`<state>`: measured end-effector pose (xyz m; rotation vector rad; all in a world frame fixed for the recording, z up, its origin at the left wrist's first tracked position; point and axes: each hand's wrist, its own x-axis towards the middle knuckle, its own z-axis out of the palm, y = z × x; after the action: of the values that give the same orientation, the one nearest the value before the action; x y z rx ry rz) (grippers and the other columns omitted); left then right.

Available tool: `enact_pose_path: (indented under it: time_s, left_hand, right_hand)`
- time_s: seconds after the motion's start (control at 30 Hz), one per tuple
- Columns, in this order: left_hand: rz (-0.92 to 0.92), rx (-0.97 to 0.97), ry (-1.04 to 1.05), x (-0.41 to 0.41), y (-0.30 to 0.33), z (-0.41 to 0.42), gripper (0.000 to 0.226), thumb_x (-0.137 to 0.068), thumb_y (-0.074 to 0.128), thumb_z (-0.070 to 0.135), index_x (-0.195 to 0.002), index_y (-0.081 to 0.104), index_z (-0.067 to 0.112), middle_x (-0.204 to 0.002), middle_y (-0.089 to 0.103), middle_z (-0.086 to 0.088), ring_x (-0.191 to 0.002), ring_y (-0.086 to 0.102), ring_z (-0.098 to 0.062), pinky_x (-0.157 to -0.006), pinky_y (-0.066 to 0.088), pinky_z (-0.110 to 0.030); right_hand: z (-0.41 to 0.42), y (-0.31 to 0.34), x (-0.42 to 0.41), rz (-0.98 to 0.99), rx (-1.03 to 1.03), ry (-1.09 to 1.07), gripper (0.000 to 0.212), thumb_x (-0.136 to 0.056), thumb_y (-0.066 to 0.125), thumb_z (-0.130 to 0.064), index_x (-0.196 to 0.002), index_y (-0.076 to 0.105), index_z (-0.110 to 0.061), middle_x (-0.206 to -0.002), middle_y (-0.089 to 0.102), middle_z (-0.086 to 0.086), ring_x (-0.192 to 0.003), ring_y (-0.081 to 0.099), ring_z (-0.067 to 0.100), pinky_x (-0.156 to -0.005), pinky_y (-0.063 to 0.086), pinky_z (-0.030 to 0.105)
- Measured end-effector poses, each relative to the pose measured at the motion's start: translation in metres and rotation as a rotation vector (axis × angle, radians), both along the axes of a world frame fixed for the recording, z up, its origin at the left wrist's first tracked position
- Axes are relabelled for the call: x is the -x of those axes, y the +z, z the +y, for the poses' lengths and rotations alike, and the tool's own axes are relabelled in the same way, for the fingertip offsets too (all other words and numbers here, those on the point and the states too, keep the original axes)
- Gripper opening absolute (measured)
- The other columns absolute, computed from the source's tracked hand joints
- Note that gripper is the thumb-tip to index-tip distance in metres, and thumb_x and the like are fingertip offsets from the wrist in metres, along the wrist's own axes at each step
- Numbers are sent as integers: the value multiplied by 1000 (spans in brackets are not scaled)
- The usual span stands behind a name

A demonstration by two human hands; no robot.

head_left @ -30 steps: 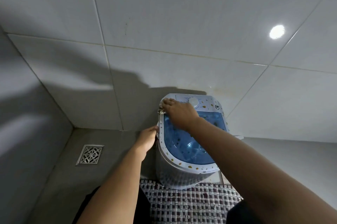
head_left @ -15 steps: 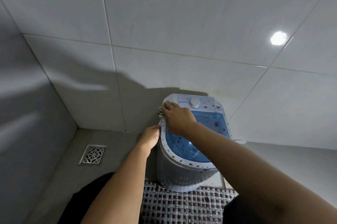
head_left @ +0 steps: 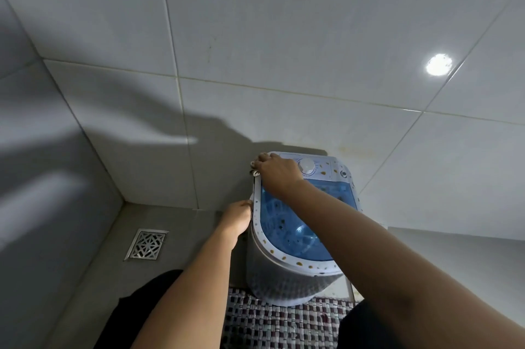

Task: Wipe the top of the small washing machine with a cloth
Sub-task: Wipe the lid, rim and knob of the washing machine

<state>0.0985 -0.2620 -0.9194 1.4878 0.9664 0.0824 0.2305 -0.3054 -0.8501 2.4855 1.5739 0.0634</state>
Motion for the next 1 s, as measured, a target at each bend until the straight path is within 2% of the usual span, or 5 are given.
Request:
enact_pose_path:
  time_s: [0.2, 0.47, 0.6, 0.77, 1.0]
  left_hand:
    - [13, 11, -5, 4, 0, 3, 36, -106, 44, 20, -81, 69, 23, -104, 73, -11, -99, 65, -27, -85, 50, -35]
    - [-9, 0, -28, 6, 5, 0, 34, -107, 43, 22, -83, 67, 27, -110, 70, -8, -100, 61, -25, -88, 46, -34]
    - [-15, 35, -21, 6, 6, -1, 35, -110, 40, 22, -124, 72, 19, -127, 67, -3, -105, 56, -17, -87, 36, -27]
    - [16, 12, -39, 6, 8, 0, 38, -110, 39, 26, -136, 66, 17, -144, 61, -8, -113, 55, -23, -88, 32, -28]
    - [-9, 47, -25, 4, 7, -1, 30, -108, 42, 19, -113, 71, 26, -120, 64, -2, -104, 54, -18, -87, 37, -28]
  right_hand:
    - [-24, -7, 20, -6, -13, 63, 55, -99, 55, -14, -152, 40, -16, -157, 38, 6, -139, 41, 26, -86, 54, 42]
    - [-40, -4, 18, -45, 22, 151, 56, -96, 60, -14, -150, 44, -17, -153, 41, 6, -134, 44, 29, -80, 55, 40]
    - [-34, 9, -14, -80, -3, -48, 48, -97, 57, -11, -144, 51, -19, -143, 49, 2, -125, 49, 29, -75, 55, 41]
    - [-27, 13, -30, -69, -31, -240, 41, -99, 49, -5, -139, 55, -11, -136, 59, 7, -127, 46, 31, -78, 54, 40]
    - [-40, -2, 14, -59, -67, -267, 45, -101, 51, -7, -145, 44, -1, -142, 48, 16, -130, 43, 34, -84, 54, 39]
